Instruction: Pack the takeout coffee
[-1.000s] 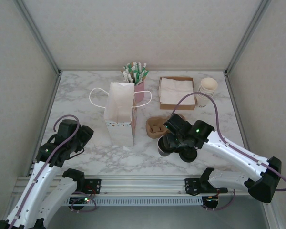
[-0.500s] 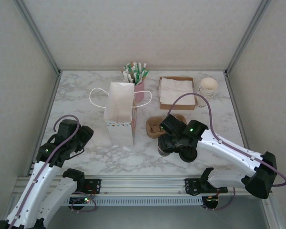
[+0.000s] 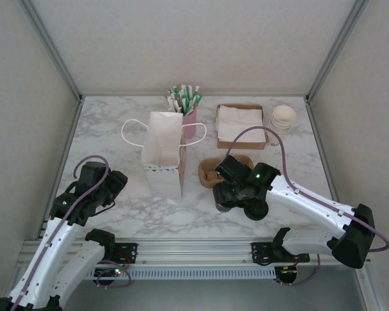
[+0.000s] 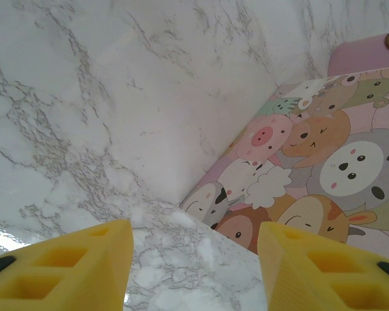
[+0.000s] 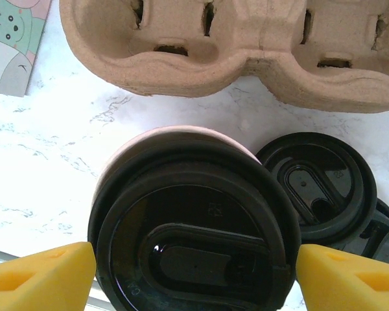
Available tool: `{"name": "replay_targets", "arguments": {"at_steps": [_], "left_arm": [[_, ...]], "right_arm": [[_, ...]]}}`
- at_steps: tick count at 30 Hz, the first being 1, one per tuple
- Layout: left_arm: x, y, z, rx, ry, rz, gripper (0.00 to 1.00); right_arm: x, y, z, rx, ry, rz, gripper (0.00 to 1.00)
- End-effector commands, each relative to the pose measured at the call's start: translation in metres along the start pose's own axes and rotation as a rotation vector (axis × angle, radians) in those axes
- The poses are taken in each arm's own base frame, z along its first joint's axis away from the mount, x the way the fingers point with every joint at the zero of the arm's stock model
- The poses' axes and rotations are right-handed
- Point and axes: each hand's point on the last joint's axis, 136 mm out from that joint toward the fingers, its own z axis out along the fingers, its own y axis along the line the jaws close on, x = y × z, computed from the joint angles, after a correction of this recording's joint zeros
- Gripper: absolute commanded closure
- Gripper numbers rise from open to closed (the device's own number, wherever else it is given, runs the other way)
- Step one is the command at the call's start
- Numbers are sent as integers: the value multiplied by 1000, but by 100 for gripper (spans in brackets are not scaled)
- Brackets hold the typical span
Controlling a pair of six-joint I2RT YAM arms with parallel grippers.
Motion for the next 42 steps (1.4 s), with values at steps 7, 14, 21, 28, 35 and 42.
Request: {"name": "replay_targets", "arguments": {"at_steps": [7, 14, 21, 28, 35, 42], "left_arm": [[-4, -4, -5, 10, -18, -6, 48], [-4, -4, -6, 10, -20, -7, 48], [-5, -4, -7, 9, -26, -7, 48], [-5, -4, -7, 10, -27, -8, 48], [-6, -4, -6, 9, -29, -10, 48], [-5, -5, -5, 8, -26, -9, 48]], "right_arm": [[8, 1, 10, 21, 40, -16, 17], [4, 1, 6, 32, 23, -26, 24], [-2, 4, 1, 27, 8, -35, 26], [-6, 8, -1, 24, -11, -54, 26], [-5, 8, 6, 40, 7, -58, 26], [0, 7, 14, 46, 15, -41, 26]]}}
